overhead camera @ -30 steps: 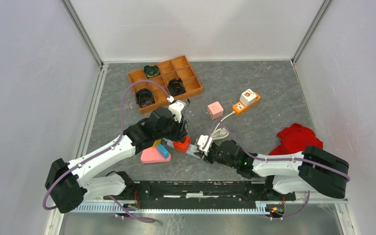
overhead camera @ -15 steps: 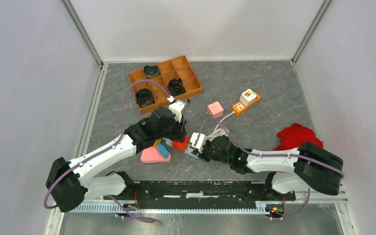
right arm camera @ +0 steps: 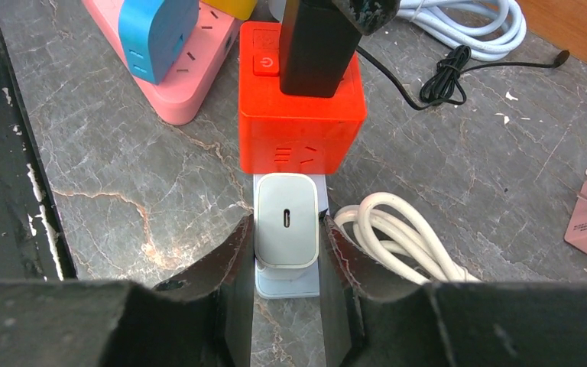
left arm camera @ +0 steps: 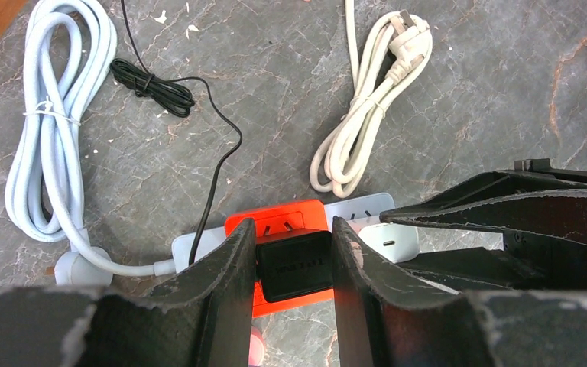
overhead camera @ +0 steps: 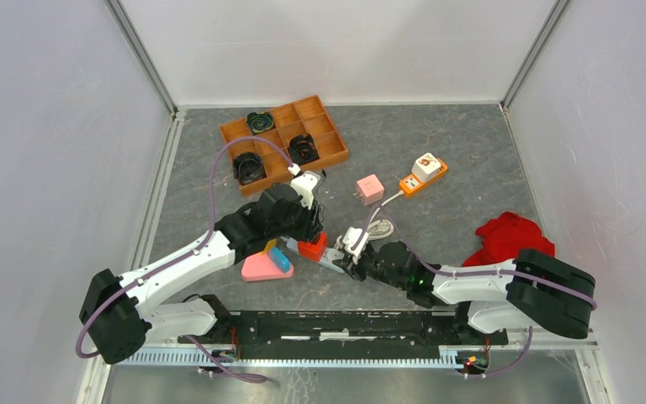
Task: Insert the plug
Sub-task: Pick up the plug from the socket.
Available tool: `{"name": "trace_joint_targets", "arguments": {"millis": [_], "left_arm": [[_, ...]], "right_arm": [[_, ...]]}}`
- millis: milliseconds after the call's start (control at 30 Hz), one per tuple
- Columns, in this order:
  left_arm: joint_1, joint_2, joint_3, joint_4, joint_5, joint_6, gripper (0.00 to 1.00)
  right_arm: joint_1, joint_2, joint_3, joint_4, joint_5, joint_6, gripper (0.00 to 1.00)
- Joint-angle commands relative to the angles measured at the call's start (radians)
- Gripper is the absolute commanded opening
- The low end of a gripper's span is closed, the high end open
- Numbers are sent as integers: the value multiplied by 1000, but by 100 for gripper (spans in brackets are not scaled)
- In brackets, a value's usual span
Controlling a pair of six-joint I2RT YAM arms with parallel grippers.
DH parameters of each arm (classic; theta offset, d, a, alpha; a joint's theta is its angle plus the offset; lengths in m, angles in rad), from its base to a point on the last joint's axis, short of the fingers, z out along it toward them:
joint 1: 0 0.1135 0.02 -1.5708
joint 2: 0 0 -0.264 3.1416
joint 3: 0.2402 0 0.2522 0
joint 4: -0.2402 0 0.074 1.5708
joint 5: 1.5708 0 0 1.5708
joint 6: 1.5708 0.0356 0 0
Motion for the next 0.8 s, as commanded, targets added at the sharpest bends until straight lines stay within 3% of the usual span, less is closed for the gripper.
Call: {"name": "trace_joint_targets", "arguments": {"millis": [0, 100, 267, 600, 767], "left_arm": [[-5, 32, -17, -130, 1, 34, 29], [-5, 30, -19, -129, 0, 34, 29], [-5, 32, -20, -129, -6, 30, 29], [-5, 41, -19, -131, -11, 28, 28], [-5, 49, -17, -130, -6, 29, 28]], "right_arm": [[-13, -16, 109, 185, 50, -10, 0], [-8, -1, 211, 13, 59, -118, 0], [-14, -49, 244, -91, 55, -170, 0], [-127, -69, 43, 194, -54, 208, 0], [-127, -58, 72, 193, -59, 225, 0]]}}
